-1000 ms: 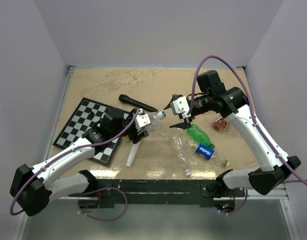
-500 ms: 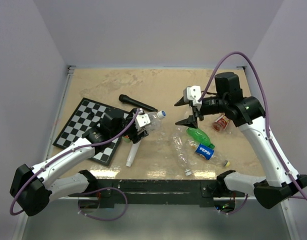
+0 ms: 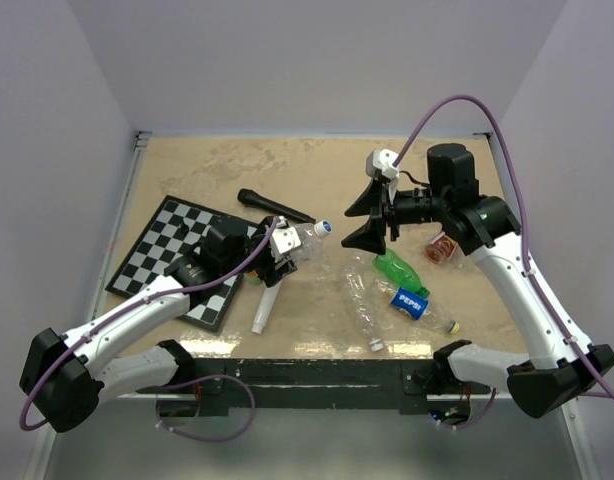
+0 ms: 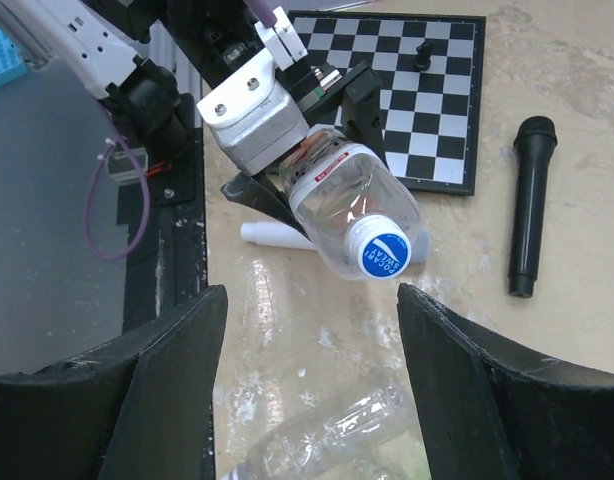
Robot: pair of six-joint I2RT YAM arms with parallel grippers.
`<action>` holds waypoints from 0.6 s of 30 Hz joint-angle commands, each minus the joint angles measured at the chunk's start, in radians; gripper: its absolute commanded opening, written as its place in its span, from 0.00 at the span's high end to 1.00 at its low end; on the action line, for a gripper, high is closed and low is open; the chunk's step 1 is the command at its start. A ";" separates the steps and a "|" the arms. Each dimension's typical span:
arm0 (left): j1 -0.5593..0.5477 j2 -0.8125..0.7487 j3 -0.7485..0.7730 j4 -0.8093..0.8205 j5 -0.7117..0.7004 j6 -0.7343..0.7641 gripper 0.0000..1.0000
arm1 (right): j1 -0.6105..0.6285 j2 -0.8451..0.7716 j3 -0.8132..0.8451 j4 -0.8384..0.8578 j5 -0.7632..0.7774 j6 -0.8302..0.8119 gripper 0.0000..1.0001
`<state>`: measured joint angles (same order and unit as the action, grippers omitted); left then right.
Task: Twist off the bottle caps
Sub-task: Unscrew the bottle cap from the plastic bottle.
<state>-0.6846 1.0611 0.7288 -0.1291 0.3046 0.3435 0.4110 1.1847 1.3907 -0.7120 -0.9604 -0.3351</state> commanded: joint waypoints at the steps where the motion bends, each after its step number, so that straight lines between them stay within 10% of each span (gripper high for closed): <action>1: 0.003 -0.012 0.015 0.029 -0.007 -0.020 1.00 | -0.003 0.010 0.010 0.054 -0.012 0.107 0.28; 18: 0.003 -0.009 0.017 0.029 -0.027 -0.021 1.00 | 0.006 0.180 0.134 0.016 0.058 0.241 0.31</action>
<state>-0.6846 1.0618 0.7288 -0.1291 0.2890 0.3325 0.4110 1.3434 1.4879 -0.6968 -0.9226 -0.1631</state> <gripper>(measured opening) 0.752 0.700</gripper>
